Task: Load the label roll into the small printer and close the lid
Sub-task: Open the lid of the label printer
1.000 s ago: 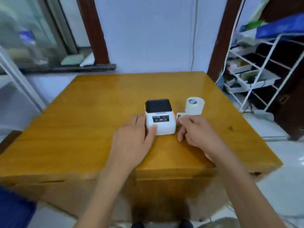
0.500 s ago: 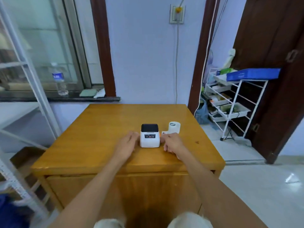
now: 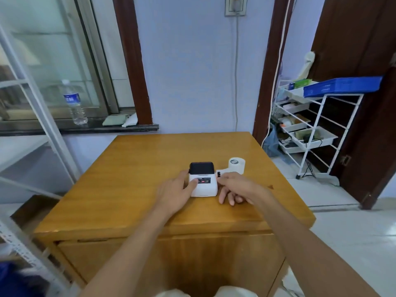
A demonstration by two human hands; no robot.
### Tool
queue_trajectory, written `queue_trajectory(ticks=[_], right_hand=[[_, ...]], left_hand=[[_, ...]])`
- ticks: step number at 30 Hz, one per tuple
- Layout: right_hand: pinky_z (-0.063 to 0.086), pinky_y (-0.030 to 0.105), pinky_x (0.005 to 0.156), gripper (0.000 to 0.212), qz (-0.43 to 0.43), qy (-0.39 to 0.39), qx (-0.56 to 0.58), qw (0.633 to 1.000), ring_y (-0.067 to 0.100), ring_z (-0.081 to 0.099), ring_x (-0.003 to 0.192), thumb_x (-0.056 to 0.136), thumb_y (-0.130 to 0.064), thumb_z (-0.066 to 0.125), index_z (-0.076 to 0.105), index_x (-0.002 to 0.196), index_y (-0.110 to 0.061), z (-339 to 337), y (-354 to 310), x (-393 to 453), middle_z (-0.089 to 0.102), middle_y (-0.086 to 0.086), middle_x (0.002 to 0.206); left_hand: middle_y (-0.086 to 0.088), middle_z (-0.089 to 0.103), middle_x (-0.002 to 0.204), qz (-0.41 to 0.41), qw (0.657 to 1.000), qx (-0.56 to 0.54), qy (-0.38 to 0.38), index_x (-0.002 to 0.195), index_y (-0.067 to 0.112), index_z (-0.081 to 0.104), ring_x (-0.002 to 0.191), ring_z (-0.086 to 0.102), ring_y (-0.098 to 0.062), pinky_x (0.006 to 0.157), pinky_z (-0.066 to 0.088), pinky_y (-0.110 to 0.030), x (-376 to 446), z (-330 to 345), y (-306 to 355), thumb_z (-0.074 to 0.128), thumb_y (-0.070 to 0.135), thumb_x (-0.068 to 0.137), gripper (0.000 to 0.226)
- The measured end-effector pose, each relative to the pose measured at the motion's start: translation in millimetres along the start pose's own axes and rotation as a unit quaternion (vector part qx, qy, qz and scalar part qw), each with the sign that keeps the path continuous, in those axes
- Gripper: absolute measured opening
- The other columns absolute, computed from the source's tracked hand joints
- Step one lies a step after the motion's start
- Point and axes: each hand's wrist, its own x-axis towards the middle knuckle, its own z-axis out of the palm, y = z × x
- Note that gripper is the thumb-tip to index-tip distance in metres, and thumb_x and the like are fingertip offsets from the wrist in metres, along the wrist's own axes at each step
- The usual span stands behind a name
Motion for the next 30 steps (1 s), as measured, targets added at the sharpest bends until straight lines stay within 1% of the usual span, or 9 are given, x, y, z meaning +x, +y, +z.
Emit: queue_trajectory(ticks=[3, 6, 8, 12, 17, 19, 22, 26, 30], right_hand=[[0.032, 0.021, 0.033, 0.036, 0.005, -0.006, -0.032, 0.999, 0.012, 0.055, 0.038, 0.113, -0.034, 0.032, 0.055, 0.12, -0.007, 1, -2, 2, 0.076, 0.007, 0.069], [0.037, 0.02, 0.035, 0.036, 0.021, -0.037, -0.067, 0.997, 0.011, 0.061, 0.042, 0.113, -0.037, 0.031, 0.057, 0.113, -0.011, -3, -7, 6, 0.078, 0.003, 0.071], [0.037, 0.019, 0.036, 0.038, 0.029, -0.051, -0.081, 0.995, 0.01, 0.062, 0.043, 0.112, -0.038, 0.031, 0.059, 0.107, -0.013, -6, -9, 9, 0.079, 0.002, 0.074], [0.036, 0.019, 0.036, 0.037, 0.019, -0.049, -0.092, 0.994, 0.01, 0.061, 0.043, 0.113, -0.036, 0.03, 0.057, 0.102, -0.013, -7, -6, 12, 0.078, 0.003, 0.074], [0.036, 0.019, 0.034, 0.037, 0.005, -0.049, -0.097, 0.994, 0.01, 0.059, 0.04, 0.113, -0.033, 0.029, 0.055, 0.097, -0.012, -6, -2, 15, 0.077, 0.005, 0.07], [0.034, 0.019, 0.033, 0.036, -0.014, -0.04, -0.074, 0.996, 0.01, 0.055, 0.036, 0.113, -0.03, 0.031, 0.055, 0.095, -0.01, -5, 3, 15, 0.076, 0.007, 0.069], [0.032, 0.02, 0.031, 0.037, -0.02, -0.014, -0.043, 0.999, 0.012, 0.052, 0.034, 0.112, -0.028, 0.035, 0.06, 0.094, -0.008, -4, 5, 13, 0.075, 0.012, 0.067], [0.033, 0.021, 0.032, 0.06, 0.002, -0.002, -0.003, 1.0, 0.016, 0.053, 0.036, 0.105, -0.053, 0.041, 0.067, 0.106, 0.001, -3, -1, 5, 0.075, 0.018, 0.07], [0.034, 0.021, 0.033, 0.078, 0.02, 0.009, -0.028, 0.999, 0.015, 0.054, 0.037, 0.099, -0.07, 0.043, 0.068, 0.114, 0.002, -2, -5, 3, 0.077, 0.016, 0.07]], left_hand=[[0.007, 0.066, 0.073, -0.002, 1.0, -0.025, 0.008, 0.149, 0.033, 0.051, 0.084, 0.066, -0.023, 0.064, 0.041, -0.037, 2, 1, -2, 0.043, 0.059, 0.1, 0.056], [-0.008, 0.07, 0.069, -0.004, 0.996, -0.085, 0.006, 0.147, 0.031, 0.058, 0.073, 0.067, -0.022, 0.069, 0.051, -0.044, 4, 3, -6, 0.048, 0.061, 0.094, 0.062], [-0.013, 0.063, 0.061, -0.005, 0.991, -0.131, -0.004, 0.148, 0.028, 0.059, 0.059, 0.059, -0.019, 0.063, 0.048, -0.043, 6, 4, -8, 0.054, 0.059, 0.094, 0.062], [0.004, 0.058, 0.052, -0.018, 0.977, -0.212, -0.011, 0.146, 0.023, 0.06, 0.051, 0.051, -0.009, 0.063, 0.041, -0.033, 6, 4, -8, 0.064, 0.049, 0.097, 0.055], [0.004, 0.063, 0.051, -0.027, 0.969, -0.246, -0.019, 0.139, 0.023, 0.065, 0.054, 0.057, -0.01, 0.067, 0.049, -0.036, 4, 3, -9, 0.067, 0.052, 0.094, 0.053], [0.004, 0.067, 0.053, -0.033, 0.973, -0.227, -0.015, 0.138, 0.022, 0.066, 0.054, 0.06, -0.01, 0.068, 0.054, -0.041, 6, 3, -7, 0.066, 0.054, 0.094, 0.054], [0.002, 0.073, 0.061, -0.04, 0.984, -0.171, -0.002, 0.138, 0.025, 0.063, 0.059, 0.065, -0.011, 0.066, 0.054, -0.037, 5, 1, -2, 0.061, 0.056, 0.095, 0.053], [0.002, 0.076, 0.069, -0.039, 0.991, -0.128, -0.002, 0.141, 0.025, 0.06, 0.069, 0.07, -0.015, 0.069, 0.056, -0.039, 1, -2, 2, 0.056, 0.058, 0.097, 0.056], [0.001, 0.076, 0.075, -0.03, 0.995, -0.097, -0.002, 0.141, 0.025, 0.058, 0.076, 0.071, -0.016, 0.071, 0.056, -0.043, 0, -3, 3, 0.052, 0.062, 0.097, 0.058]])
